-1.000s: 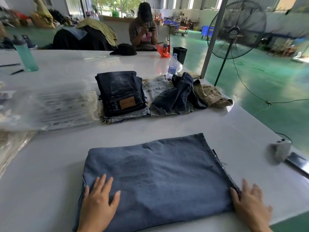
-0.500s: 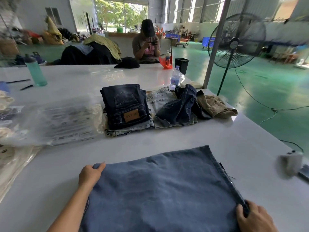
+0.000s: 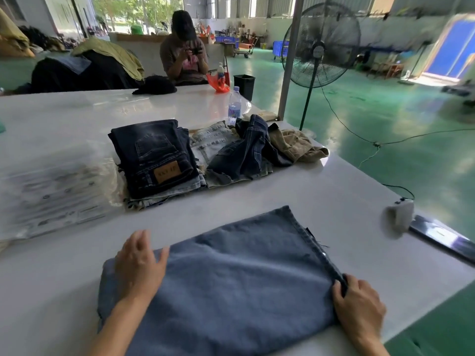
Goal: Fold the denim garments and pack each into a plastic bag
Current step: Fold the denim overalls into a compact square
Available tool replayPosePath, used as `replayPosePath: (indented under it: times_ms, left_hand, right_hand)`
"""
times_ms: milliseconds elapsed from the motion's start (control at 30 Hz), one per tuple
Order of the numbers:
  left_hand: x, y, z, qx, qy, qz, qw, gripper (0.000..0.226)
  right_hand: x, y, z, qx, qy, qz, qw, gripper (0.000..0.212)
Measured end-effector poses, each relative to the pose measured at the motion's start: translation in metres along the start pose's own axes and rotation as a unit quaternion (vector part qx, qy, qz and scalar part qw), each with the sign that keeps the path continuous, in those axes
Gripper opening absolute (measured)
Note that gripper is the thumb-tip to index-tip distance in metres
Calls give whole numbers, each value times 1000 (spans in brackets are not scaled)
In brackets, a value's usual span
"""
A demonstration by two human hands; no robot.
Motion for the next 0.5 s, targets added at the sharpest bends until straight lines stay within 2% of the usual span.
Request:
replayPosePath:
  times_ms: [33,100,167,200,267,333,400,467,500]
  left_hand:
    - [23,0,-15,-54,47,-23,997,75]
    - [52,10,-53,-218,106,-21,970,110]
    - [61,22,-92,-308,156,39,938,107]
    - [62,24,-106,-317,171,58,931,100]
    - [62,22,-115,-275,180,82,941,89]
    - [58,28,-114,-298,164,94,936,86]
    - [60,35,-112,-322,144,98,930,80]
    - [70,40,-108,-308,137,79,938,75]
    - [76,41,-106,-308,137,75,938,74]
  right_hand:
    - [0,0,1,-4,-9,-21,1000,35]
    - [-1,1,5,-30,3,-40,999,47]
    - [1,1,13,-77,48,-20,996,59]
    - [2,1,17,-116,54,-23,991,61]
    - [2,0,24,-185,27,-34,982,53]
    - [-1,-4,32,-203,3,16,979,37]
    - [-5,-11,41,-153,-3,94,984,37]
    - [-7,-20,50,-76,19,150,986,39]
    - [-7,-23,54,-61,31,164,984,38]
Point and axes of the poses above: each hand's wrist, its own z-axis towards the middle knuckle, its own y-axis out of the palm, x = y × z, the point moved 2 cm from there along z, towards the middle knuckle, and after that the axes turned 8 degrees about x, right-handed, at the moved point
